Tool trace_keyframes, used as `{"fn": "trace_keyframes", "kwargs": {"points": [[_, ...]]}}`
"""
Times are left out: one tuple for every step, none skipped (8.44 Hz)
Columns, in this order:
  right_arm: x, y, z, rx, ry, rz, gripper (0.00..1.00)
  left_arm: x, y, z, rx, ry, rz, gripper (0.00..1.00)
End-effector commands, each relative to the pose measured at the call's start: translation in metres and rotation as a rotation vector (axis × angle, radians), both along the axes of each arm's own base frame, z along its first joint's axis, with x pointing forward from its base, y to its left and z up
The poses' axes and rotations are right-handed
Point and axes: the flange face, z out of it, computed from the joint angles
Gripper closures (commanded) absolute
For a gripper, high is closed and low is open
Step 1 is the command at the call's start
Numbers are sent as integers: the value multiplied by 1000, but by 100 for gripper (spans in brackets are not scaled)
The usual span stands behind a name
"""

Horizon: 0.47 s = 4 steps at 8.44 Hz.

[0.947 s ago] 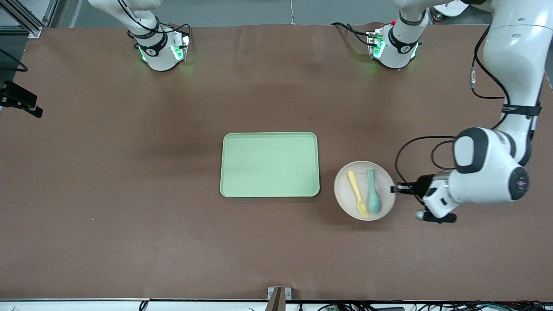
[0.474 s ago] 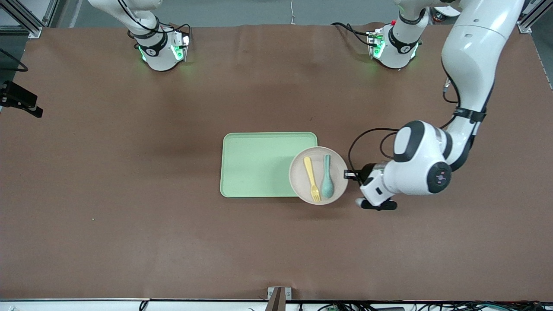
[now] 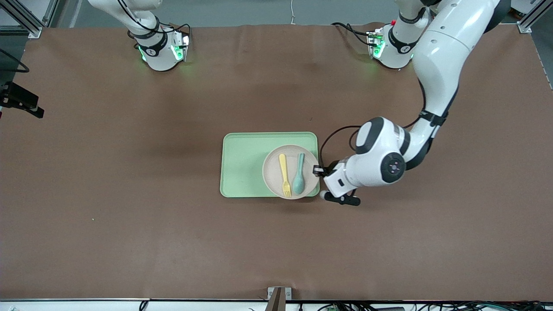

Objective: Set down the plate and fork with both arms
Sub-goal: 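Carry the plate with the left gripper onto the green tray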

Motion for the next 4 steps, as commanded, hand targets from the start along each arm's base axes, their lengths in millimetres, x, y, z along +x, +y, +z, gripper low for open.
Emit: {"fn": "trace_keyframes", "kwargs": {"points": [[-2, 2, 0, 5, -4, -10, 0, -13, -16, -27, 66, -37, -72, 100], [-2, 2, 0, 5, -4, -10, 0, -21, -15, -41, 81, -17, -88, 100], [-2, 2, 0, 5, -4, -10, 0, -25, -13, -50, 85, -5, -97, 100], [-2, 3, 0, 5, -5, -7, 0, -27, -12, -54, 88, 1, -101, 100]]}}
